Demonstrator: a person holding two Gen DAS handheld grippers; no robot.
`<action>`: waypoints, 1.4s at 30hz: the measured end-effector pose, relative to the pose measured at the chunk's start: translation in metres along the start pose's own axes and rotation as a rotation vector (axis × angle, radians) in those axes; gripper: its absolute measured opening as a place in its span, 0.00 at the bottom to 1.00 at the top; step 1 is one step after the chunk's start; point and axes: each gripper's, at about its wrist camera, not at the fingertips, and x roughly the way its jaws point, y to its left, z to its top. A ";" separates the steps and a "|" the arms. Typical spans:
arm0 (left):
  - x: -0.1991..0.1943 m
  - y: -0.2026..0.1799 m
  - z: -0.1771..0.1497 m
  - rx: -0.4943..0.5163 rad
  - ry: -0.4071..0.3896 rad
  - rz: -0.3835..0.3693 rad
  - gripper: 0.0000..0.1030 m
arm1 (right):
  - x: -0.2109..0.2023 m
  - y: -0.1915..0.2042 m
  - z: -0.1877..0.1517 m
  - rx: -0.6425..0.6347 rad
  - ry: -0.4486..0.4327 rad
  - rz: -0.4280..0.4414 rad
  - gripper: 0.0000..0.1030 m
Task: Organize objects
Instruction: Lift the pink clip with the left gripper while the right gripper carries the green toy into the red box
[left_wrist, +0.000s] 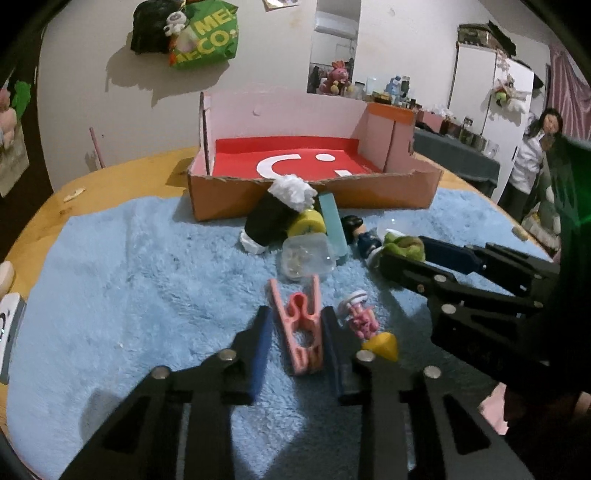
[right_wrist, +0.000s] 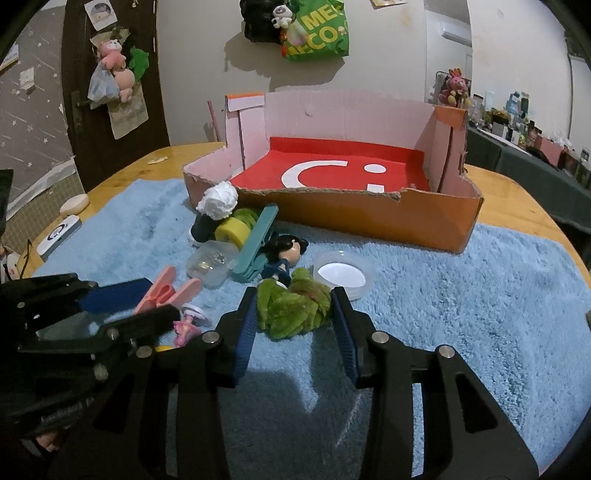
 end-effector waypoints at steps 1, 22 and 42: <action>-0.001 0.002 0.001 -0.006 0.000 -0.011 0.24 | -0.002 0.000 0.001 -0.002 -0.005 0.001 0.36; -0.007 -0.002 0.041 -0.018 -0.022 -0.020 0.24 | -0.025 0.002 0.041 0.001 -0.072 0.021 0.36; 0.022 0.007 0.104 -0.026 -0.014 -0.018 0.24 | 0.000 -0.021 0.087 0.035 -0.065 0.021 0.36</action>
